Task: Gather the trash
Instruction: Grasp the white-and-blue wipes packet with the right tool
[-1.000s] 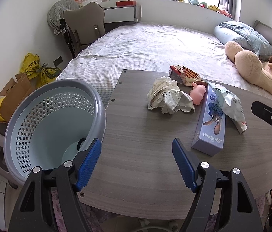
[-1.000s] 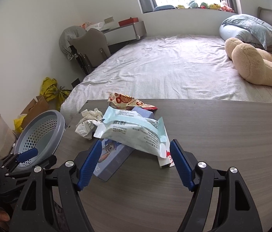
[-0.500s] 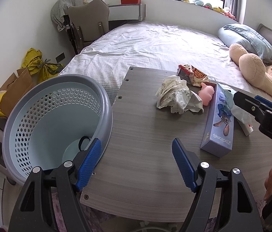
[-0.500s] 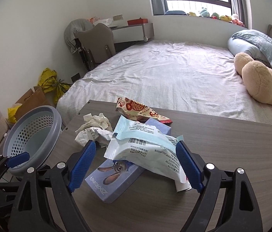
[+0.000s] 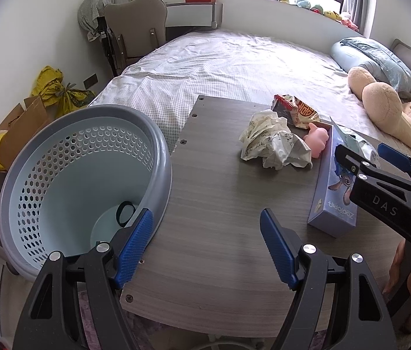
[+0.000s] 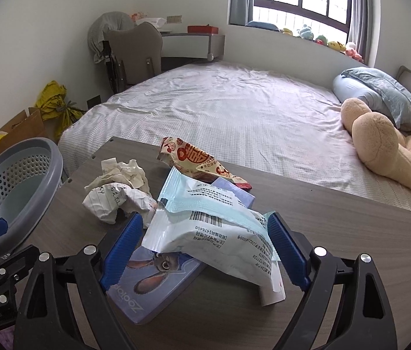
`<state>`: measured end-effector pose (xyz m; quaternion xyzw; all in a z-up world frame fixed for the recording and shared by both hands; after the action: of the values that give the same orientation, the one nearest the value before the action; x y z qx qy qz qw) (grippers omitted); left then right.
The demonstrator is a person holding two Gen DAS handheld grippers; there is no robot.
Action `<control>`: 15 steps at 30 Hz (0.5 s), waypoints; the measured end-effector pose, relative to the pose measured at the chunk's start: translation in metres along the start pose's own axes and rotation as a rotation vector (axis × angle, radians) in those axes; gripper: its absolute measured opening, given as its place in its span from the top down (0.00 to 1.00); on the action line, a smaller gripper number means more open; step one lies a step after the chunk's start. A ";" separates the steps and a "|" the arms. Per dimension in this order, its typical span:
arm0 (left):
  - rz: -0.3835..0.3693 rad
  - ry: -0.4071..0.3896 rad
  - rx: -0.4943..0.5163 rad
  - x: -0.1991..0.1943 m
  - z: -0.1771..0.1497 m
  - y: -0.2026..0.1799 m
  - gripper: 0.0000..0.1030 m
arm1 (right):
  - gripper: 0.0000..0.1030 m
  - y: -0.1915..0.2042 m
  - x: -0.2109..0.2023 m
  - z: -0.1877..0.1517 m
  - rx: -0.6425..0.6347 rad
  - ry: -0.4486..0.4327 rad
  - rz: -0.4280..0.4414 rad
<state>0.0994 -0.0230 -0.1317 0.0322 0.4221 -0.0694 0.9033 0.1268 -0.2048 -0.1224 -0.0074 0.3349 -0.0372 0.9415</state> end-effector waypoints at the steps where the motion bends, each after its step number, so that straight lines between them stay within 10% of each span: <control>1: 0.000 0.000 -0.001 0.000 0.000 0.000 0.30 | 0.17 -0.001 0.002 0.000 0.003 0.005 -0.006; 15: -0.004 0.008 -0.001 0.003 -0.001 -0.001 0.30 | 0.35 -0.011 0.012 -0.003 0.024 0.011 -0.014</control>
<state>0.1002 -0.0243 -0.1344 0.0314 0.4258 -0.0708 0.9015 0.1336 -0.2164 -0.1316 0.0020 0.3394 -0.0477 0.9394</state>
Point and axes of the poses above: each gripper's, at about its wrist camera, not at the fingertips, and x roughly the way its jaws point, y to its left, z to its top, the point moved 9 cm from there along x, roughly the way its jaws point, and after that the axes turned 3 degrees about -y, right-handed, at the moved point
